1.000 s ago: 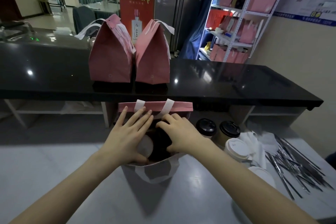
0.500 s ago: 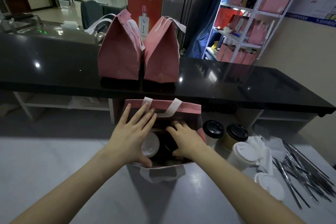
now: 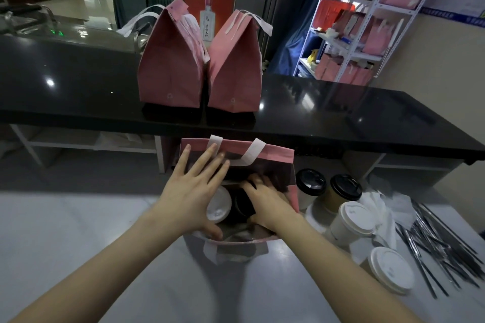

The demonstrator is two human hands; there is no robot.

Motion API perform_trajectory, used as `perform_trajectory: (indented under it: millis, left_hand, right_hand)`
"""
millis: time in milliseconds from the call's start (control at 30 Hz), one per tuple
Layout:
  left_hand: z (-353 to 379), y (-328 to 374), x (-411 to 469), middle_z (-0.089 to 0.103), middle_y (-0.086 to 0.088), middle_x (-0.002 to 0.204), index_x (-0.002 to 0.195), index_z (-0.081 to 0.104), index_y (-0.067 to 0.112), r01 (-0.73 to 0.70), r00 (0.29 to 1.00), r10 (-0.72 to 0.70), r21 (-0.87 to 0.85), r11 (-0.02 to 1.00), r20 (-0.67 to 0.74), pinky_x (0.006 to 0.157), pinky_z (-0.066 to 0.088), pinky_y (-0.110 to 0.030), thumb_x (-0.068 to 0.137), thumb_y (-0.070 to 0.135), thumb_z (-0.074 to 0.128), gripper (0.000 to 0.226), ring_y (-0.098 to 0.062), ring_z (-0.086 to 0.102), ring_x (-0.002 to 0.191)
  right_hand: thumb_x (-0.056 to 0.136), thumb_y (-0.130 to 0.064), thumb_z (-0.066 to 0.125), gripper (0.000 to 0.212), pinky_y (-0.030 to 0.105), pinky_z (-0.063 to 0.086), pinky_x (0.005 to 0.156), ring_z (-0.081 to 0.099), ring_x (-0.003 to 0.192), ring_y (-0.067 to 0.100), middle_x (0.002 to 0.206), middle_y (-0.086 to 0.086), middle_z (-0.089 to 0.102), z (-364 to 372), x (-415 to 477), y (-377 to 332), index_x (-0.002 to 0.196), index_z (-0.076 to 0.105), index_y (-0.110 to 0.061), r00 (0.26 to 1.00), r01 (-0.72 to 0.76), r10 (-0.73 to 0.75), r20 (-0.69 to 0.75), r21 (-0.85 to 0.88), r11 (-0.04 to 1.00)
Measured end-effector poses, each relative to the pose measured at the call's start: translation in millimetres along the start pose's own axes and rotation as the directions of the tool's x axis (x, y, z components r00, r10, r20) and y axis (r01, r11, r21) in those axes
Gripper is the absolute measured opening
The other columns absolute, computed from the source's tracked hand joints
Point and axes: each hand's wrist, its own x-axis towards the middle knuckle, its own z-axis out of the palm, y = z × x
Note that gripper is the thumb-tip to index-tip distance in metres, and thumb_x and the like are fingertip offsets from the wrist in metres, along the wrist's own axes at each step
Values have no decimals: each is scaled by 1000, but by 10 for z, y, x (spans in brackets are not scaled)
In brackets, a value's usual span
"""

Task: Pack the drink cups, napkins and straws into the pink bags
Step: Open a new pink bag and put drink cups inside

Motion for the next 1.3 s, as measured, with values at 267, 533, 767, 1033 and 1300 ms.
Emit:
perform_trajectory:
  millis: [267,533,767,1033,1300]
  left_hand:
    - [34,-149,133,-13,-4,162,153,-9,16,-9,1000,11,-66,998,25,113,-16,-59,50,95,46,141,-25,-34,141]
    - [37,-412,414,-2,-2,163,153,-7,27,-29,1000,27,-218,976,-10,115,-18,-54,53,96,31,128,-22,-23,146]
    - [59,-540,525,-2,1,163,152,-3,35,-70,997,76,-347,935,4,114,-21,-52,53,96,33,122,-15,-28,143]
    - [-41,-645,405,0,5,162,124,52,49,-188,978,207,-578,794,-34,113,-23,-50,50,100,32,92,-4,-37,138]
    - [137,-514,305,42,-1,150,89,75,26,-175,981,77,-627,759,-180,119,10,-56,84,37,70,13,-20,11,149]
  right_hand:
    - [73,-26,79,81,52,41,101,31,129,35,143,9,30,46,239,-28,141,35,-22,994,-74,75,83,-18,997]
    - [83,-33,69,77,47,43,101,38,128,34,149,7,26,-171,174,-19,148,29,-28,999,-19,19,32,-10,1000]
    - [84,-15,68,73,42,48,90,53,115,36,145,5,40,-183,259,-13,147,35,-29,978,-84,91,187,-47,995]
    - [91,-45,57,51,39,42,100,48,122,25,142,0,43,-601,241,36,138,49,-27,995,-94,95,-9,29,995]
    - [76,-76,45,61,45,4,119,18,146,12,145,-10,45,-910,-382,567,110,69,-32,996,-64,68,51,-75,995]
